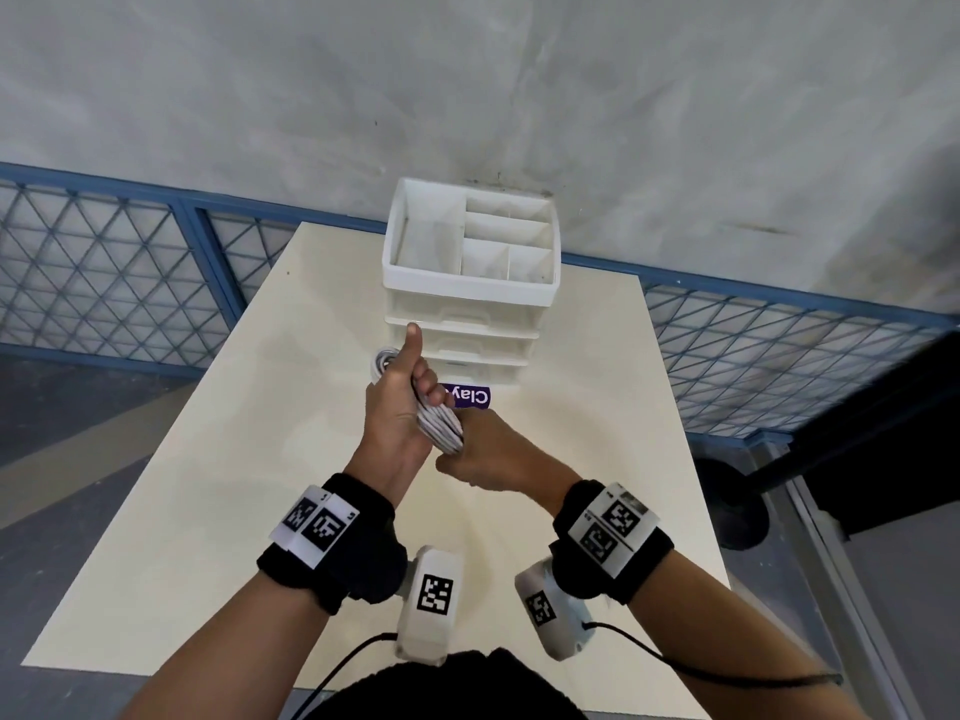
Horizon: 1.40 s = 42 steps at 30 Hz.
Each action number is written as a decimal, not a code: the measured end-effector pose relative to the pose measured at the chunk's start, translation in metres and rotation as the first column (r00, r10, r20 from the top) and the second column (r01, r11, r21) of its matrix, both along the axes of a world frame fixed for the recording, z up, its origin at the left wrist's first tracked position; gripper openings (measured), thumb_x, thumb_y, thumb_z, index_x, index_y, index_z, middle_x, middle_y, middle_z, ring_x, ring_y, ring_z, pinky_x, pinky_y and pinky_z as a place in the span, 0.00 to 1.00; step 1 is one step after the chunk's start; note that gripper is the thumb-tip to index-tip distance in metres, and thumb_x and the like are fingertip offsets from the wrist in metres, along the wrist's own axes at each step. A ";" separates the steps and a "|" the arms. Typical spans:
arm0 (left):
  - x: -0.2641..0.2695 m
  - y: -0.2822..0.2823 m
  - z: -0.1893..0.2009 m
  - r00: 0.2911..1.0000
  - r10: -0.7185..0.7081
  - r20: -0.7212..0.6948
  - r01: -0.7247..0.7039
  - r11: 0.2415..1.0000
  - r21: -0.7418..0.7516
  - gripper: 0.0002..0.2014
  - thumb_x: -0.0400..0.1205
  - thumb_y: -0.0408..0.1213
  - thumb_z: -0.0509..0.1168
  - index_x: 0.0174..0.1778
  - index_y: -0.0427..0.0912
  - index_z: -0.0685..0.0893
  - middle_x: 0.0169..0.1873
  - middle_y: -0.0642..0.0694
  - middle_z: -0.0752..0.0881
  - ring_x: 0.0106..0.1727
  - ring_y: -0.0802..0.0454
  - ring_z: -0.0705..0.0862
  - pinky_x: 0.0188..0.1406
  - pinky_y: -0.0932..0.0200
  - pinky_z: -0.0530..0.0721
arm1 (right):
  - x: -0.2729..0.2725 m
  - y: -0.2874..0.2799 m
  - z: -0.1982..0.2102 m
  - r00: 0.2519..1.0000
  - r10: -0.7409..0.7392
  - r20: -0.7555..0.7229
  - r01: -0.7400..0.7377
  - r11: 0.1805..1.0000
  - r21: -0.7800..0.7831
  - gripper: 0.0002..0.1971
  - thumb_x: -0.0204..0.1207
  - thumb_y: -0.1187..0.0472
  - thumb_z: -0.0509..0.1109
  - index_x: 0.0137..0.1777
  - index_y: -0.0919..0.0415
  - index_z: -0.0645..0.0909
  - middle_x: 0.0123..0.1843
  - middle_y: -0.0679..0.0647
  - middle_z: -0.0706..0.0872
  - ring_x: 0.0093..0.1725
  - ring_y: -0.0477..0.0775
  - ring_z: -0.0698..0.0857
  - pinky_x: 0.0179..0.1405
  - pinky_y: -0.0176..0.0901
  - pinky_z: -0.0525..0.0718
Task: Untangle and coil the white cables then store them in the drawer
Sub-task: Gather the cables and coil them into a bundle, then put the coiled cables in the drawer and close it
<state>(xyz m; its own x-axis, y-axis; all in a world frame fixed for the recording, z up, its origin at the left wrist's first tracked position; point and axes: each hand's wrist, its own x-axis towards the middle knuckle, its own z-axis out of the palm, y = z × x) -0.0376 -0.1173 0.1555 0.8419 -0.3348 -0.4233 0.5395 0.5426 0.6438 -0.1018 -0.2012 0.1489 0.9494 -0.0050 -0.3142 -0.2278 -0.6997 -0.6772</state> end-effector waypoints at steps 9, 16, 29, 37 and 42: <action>0.002 -0.007 -0.009 0.995 0.037 0.090 -0.044 0.996 0.074 0.26 0.77 0.33 0.65 0.14 0.47 0.64 0.10 0.53 0.61 0.10 0.56 0.60 0.15 0.66 0.67 | -0.010 0.010 -0.015 0.958 -0.233 0.168 0.242 0.970 -0.031 0.11 0.67 0.62 0.68 0.50 0.55 0.77 0.39 0.55 0.84 0.39 0.62 0.83 0.36 0.48 0.78; 0.006 -0.013 -0.015 0.997 -0.029 0.076 0.022 0.996 0.089 0.26 0.77 0.32 0.65 0.12 0.47 0.65 0.11 0.53 0.62 0.11 0.57 0.60 0.14 0.66 0.68 | -0.013 0.006 -0.012 0.959 -0.258 0.114 0.241 0.960 0.144 0.07 0.72 0.63 0.67 0.39 0.52 0.72 0.28 0.50 0.82 0.25 0.51 0.82 0.25 0.37 0.78; 0.018 -0.036 -0.051 0.935 -0.342 -0.097 0.348 0.936 0.047 0.17 0.78 0.45 0.69 0.25 0.43 0.79 0.21 0.49 0.82 0.26 0.54 0.84 0.40 0.58 0.82 | -0.008 -0.034 -0.043 0.970 -0.222 -0.095 0.232 0.967 0.103 0.13 0.77 0.64 0.61 0.31 0.57 0.68 0.24 0.51 0.80 0.14 0.41 0.76 0.16 0.29 0.73; 0.074 -0.056 -0.092 0.947 -0.273 -0.169 0.301 0.938 0.173 0.33 0.83 0.59 0.53 0.73 0.34 0.69 0.59 0.41 0.80 0.51 0.48 0.81 0.53 0.52 0.79 | -0.003 -0.096 -0.060 0.891 -0.387 -0.238 0.423 0.897 0.126 0.11 0.74 0.65 0.62 0.29 0.60 0.70 0.23 0.56 0.80 0.13 0.46 0.70 0.15 0.32 0.68; 0.096 -0.072 -0.102 0.969 -0.176 -0.174 0.193 0.977 0.086 0.31 0.86 0.53 0.50 0.77 0.32 0.64 0.69 0.40 0.76 0.66 0.46 0.76 0.63 0.52 0.74 | -0.003 -0.115 -0.066 0.857 -0.423 -0.293 0.471 0.875 0.116 0.11 0.73 0.65 0.62 0.29 0.62 0.70 0.23 0.56 0.80 0.15 0.48 0.70 0.16 0.33 0.67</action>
